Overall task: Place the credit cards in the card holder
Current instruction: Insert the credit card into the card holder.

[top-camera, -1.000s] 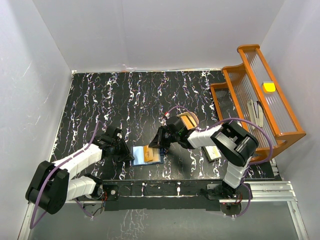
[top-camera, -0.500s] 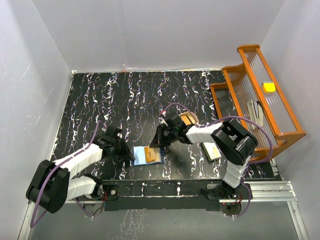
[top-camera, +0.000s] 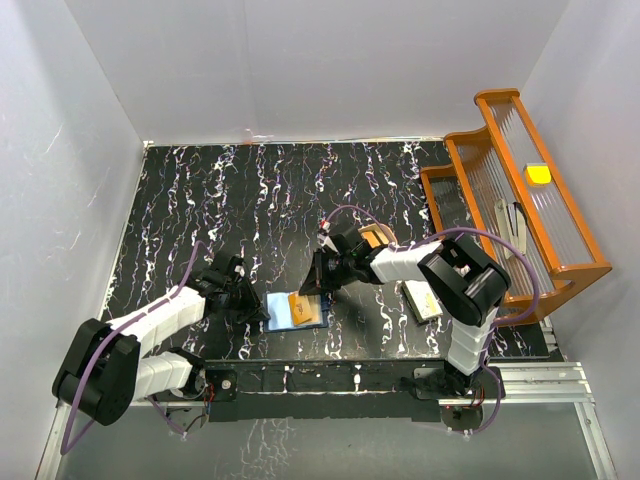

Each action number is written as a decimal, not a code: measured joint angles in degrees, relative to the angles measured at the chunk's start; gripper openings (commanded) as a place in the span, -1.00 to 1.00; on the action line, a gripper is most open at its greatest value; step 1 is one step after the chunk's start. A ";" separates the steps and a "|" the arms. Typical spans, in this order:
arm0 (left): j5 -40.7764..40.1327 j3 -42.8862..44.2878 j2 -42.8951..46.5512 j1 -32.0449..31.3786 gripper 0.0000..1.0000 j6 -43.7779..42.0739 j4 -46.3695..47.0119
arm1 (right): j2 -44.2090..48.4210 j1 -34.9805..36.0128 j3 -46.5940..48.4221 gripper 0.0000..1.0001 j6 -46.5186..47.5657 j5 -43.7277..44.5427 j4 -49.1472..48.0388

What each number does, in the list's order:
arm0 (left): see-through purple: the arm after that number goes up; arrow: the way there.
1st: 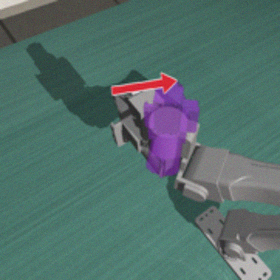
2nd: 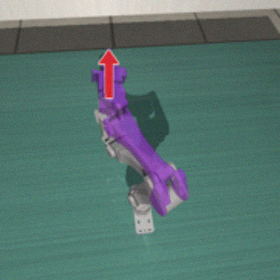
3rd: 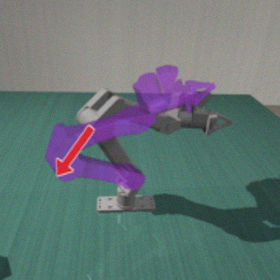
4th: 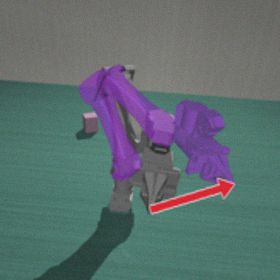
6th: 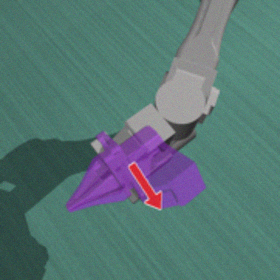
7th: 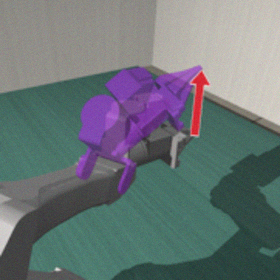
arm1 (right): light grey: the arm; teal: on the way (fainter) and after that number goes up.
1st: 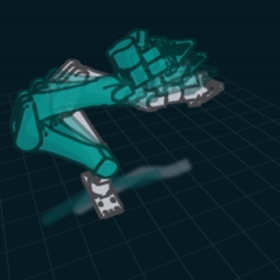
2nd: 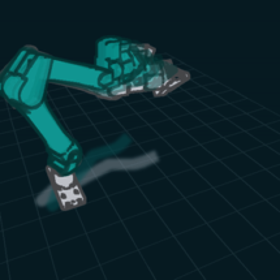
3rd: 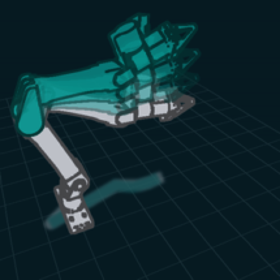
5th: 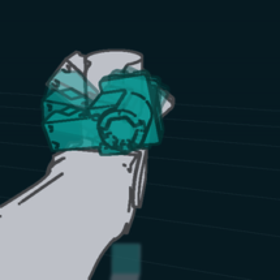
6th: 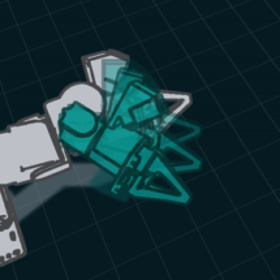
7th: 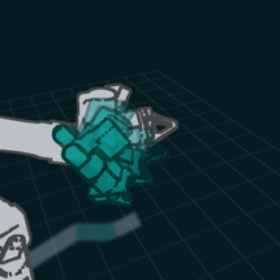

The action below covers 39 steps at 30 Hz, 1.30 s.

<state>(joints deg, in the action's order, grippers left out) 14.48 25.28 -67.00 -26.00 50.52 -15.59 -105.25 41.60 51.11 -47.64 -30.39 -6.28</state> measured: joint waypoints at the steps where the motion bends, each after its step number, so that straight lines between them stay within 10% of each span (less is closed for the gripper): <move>1: 0.02 0.00 -0.02 0.00 -0.94 0.00 0.02 | -0.02 -0.02 0.02 -1.00 -0.04 -0.11 -0.04; 39: 1.03 0.11 -0.76 0.00 -0.89 -0.02 0.70 | -2.73 -0.50 -2.54 -1.00 -3.98 -5.88 -10.62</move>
<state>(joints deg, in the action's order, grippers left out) 15.51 25.39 -67.77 -26.00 50.50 -14.90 -107.98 41.10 48.58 -51.62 -36.27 -16.91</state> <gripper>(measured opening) 0.048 0.009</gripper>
